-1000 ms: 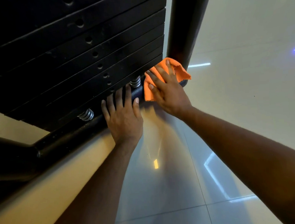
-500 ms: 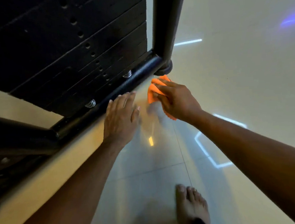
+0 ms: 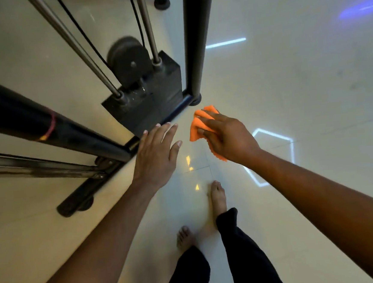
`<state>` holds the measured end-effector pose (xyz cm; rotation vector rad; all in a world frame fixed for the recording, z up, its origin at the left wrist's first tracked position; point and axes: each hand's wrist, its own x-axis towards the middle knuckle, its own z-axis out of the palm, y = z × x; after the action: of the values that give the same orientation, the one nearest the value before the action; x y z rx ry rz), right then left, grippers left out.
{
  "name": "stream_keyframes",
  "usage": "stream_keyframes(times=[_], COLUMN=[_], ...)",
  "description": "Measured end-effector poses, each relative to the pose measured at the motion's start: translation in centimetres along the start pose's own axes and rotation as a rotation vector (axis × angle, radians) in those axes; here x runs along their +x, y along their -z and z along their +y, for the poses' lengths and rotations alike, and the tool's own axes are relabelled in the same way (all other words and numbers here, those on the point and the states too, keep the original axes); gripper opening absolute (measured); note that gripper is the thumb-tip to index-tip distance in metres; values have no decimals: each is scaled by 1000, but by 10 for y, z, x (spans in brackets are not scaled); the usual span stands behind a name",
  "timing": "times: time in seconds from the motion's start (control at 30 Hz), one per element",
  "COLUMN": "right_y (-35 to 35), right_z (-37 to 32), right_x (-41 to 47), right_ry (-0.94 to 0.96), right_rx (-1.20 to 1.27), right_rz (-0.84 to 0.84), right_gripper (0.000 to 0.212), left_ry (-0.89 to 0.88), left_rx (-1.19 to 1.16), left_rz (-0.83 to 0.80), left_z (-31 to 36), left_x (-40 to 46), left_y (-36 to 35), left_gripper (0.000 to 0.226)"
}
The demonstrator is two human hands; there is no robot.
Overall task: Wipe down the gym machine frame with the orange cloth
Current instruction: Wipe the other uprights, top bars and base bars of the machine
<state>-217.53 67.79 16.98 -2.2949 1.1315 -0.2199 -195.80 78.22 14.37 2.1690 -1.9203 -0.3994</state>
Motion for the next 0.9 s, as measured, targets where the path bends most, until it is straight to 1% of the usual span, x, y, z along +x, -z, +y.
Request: stream_keyframes(times=[0.13, 0.23, 0.37, 0.5, 0.7, 0.8, 0.9], right_y=[122, 203, 304, 413, 571, 636, 695], right_z=[-99, -165, -251, -346, -487, -548, -603], right_x=[-34, -53, -55, -44, -30, -25, -18], right_ry=[50, 117, 255, 397, 645, 755, 851], right_rx=[-3, -20, -93, -199, -246, -207, -189], right_rz=[48, 90, 198, 338, 611, 739, 817], right_gripper=[44, 45, 49, 50, 45, 44, 42], left_ry=[-23, -54, -147, -217, -282, -295, -288], left_rx=[14, 17, 101, 187, 364, 421, 478], left_rz=[39, 119, 232, 434, 780, 916, 1036], left_z=[41, 68, 94, 111, 136, 145, 157], left_x=[-25, -40, -41, -34, -54, -68, -78], left_y=[142, 247, 388, 535, 747, 835, 914], left_gripper=[55, 55, 55, 59, 55, 54, 53])
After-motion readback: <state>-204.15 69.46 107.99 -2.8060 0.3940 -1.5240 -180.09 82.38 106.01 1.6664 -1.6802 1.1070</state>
